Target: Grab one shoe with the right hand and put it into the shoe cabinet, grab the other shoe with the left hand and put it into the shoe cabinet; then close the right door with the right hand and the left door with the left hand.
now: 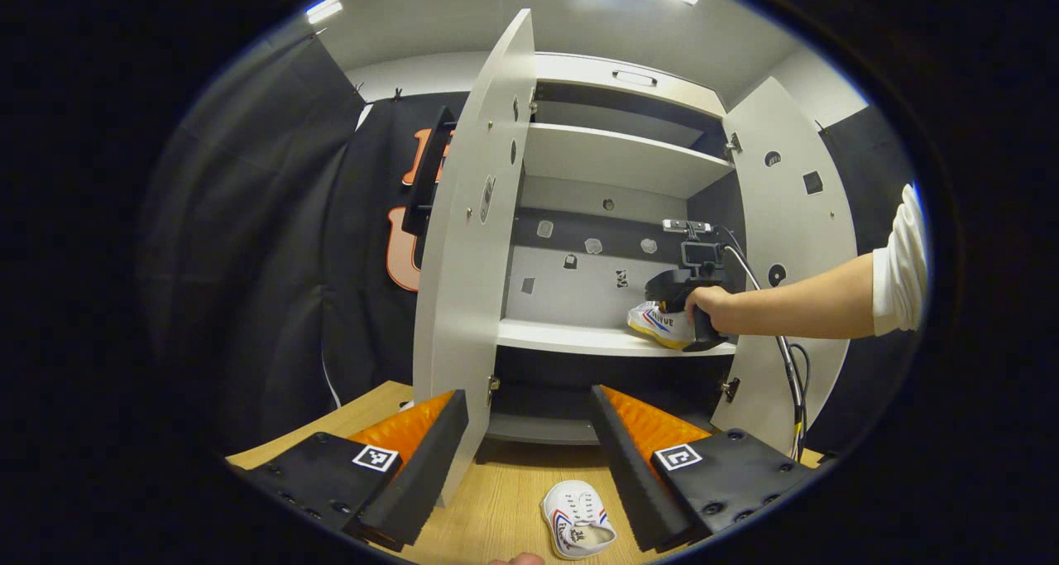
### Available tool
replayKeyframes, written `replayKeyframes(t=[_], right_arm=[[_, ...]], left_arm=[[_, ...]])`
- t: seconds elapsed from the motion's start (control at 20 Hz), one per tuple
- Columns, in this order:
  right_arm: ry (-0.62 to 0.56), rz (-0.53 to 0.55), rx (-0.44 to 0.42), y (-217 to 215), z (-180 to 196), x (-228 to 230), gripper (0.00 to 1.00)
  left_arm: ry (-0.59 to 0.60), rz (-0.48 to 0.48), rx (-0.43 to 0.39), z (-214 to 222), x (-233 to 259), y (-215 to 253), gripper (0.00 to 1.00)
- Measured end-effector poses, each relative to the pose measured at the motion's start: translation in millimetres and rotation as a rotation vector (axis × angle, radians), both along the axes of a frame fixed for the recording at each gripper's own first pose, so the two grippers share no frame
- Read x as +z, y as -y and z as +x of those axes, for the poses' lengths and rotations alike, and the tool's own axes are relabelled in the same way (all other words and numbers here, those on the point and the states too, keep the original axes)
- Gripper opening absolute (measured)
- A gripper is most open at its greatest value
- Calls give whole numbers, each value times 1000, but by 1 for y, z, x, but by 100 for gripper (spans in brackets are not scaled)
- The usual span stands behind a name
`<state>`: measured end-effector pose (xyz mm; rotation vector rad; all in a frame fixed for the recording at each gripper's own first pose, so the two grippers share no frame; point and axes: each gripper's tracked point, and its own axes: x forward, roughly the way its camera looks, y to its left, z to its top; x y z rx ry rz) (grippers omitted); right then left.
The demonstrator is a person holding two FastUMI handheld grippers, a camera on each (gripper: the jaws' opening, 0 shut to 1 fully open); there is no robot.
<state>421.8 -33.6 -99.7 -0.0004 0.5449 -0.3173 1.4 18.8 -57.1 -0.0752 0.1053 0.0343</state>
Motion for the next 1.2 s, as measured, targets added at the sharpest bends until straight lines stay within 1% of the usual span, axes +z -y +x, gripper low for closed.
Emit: replayKeyframes(t=[0.05, 0.1, 0.15, 0.35, 0.45, 0.5, 0.55, 0.6, 0.65, 0.7, 0.9, 0.95, 1.0, 1.15, 1.2], right_arm=[[-5, 5, 5, -2, 1, -3, 5], [-4, 0, 8, -3, 0, -1, 10], [4, -2, 14, -3, 1, 0, 14], [7, 7, 38, -7, -7, 8, 21], [9, -10, 55, -5, -13, 14, 31], [11, -14, 68, -5, -17, 18, 42], [14, -14, 85, -7, -22, 23, 45], [24, -18, 100, -8, -27, 30, 53], [36, -17, 118, -9, -32, 38, 56], [68, -18, 131, -12, -37, 51, 61], [216, 7, 205, -33, -65, 115, 67], [242, 5, 234, -40, -76, 128, 69], [265, -7, 262, -45, -88, 139, 73], [348, -22, 332, -62, -130, 171, 77], [375, -11, 351, -68, -144, 176, 81]], left_arm=[[-2, -5, 1, 0, 0, 0, 96], [-2, -5, 1, 0, -1, 0, 97], [-2, -2, 0, -1, -2, -1, 97], [4, 5, -2, 0, 0, -1, 96], [7, 1, -8, 0, 0, 0, 97], [9, -1, -12, 1, 1, 1, 97], [14, -2, -17, 1, 2, 3, 97], [17, -2, -23, 2, 3, 5, 96], [19, -3, -28, 2, 4, 7, 96], [21, -5, -36, 3, 4, 9, 96], [23, -16, -69, 4, 6, 21, 96], [24, -19, -76, 4, 7, 24, 96], [25, -21, -82, 4, 7, 27, 94], [29, -17, -98, 2, 10, 33, 94], [30, -15, -101, 2, 10, 35, 96]])
